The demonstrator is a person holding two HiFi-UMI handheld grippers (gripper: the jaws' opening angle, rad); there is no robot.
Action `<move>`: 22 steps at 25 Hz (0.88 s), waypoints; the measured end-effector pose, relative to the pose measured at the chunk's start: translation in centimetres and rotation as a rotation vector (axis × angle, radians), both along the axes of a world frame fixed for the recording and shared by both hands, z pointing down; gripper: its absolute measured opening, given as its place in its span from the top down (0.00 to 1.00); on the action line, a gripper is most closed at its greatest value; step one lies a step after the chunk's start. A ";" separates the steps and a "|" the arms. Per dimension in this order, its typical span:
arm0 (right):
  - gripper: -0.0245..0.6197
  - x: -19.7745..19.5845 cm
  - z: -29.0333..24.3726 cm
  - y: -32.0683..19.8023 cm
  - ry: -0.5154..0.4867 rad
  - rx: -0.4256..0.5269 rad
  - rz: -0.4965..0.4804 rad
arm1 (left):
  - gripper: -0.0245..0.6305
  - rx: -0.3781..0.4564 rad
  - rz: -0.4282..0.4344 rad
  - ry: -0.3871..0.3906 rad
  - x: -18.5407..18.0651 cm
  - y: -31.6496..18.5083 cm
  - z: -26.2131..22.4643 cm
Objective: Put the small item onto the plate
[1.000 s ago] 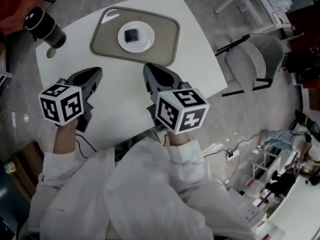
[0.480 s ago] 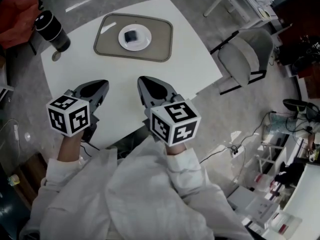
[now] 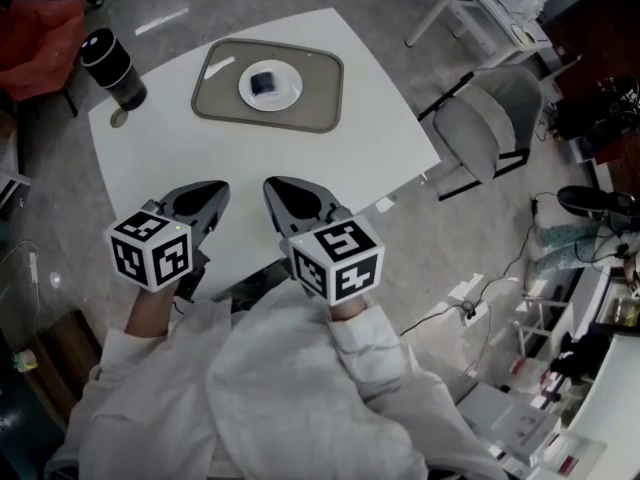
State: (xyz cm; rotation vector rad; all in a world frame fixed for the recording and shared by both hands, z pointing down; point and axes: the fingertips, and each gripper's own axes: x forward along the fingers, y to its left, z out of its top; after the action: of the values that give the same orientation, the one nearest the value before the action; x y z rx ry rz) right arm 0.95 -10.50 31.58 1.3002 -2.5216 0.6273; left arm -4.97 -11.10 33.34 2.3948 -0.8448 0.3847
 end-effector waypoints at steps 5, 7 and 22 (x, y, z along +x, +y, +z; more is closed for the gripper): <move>0.94 -0.1 -0.1 0.2 0.001 -0.001 -0.046 | 0.95 -0.013 -0.018 -0.003 0.7 0.6 0.2; 0.94 0.0 -0.2 0.2 0.002 -0.004 -0.058 | 0.95 -0.015 -0.025 -0.003 1.0 0.7 0.0; 0.94 1.0 -0.3 -1.0 0.010 0.008 -0.125 | 0.95 -0.016 -0.072 -0.005 2.4 -0.2 -0.4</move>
State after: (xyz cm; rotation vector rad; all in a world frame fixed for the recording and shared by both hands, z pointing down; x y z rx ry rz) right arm 1.99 -11.46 31.25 1.1340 -2.5756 0.5826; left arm -2.61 -11.35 32.97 2.3425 -0.9245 0.3679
